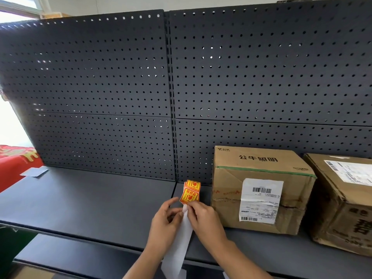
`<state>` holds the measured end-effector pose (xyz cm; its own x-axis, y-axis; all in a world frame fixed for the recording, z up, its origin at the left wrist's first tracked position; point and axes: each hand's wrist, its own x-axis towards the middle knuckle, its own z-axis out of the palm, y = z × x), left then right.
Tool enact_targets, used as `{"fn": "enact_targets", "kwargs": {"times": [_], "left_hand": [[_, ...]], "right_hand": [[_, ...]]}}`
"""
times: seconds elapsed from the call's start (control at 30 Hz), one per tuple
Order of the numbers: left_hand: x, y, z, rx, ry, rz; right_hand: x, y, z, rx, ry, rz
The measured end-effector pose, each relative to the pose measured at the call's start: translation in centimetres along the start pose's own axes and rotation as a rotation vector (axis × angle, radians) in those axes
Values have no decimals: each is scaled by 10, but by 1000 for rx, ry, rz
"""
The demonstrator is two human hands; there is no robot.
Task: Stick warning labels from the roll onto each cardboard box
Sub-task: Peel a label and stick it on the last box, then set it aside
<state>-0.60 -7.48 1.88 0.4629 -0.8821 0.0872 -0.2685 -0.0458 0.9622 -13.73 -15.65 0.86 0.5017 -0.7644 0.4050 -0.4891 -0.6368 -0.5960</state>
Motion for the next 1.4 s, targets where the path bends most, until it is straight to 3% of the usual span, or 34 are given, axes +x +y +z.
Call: {"fn": "enact_targets", "kwargs": {"times": [0.13, 0.3, 0.47, 0.8, 1.0, 1.2, 1.3, 1.4], "left_hand": [[-2, -4, 3, 42, 18, -20], [-5, -3, 10, 180, -9, 63], [-3, 3, 16, 173, 0, 118], [8, -6, 17, 211, 67, 35], [11, -12, 21, 321, 47, 10], [11, -10, 21, 580, 37, 125], [6, 16, 23, 397, 117, 199], [-4, 55, 27, 87, 105, 130]], "right_hand": [[1, -1, -4, 11, 37, 53], [4, -5, -10, 71, 68, 97], [6, -7, -13, 80, 91, 112], [3, -10, -31, 140, 120, 128], [0, -17, -50, 109, 233, 27], [-5, -24, -83, 182, 230, -57], [-4, -21, -99, 156, 315, -107], [0, -17, -112, 88, 420, -192]]}}
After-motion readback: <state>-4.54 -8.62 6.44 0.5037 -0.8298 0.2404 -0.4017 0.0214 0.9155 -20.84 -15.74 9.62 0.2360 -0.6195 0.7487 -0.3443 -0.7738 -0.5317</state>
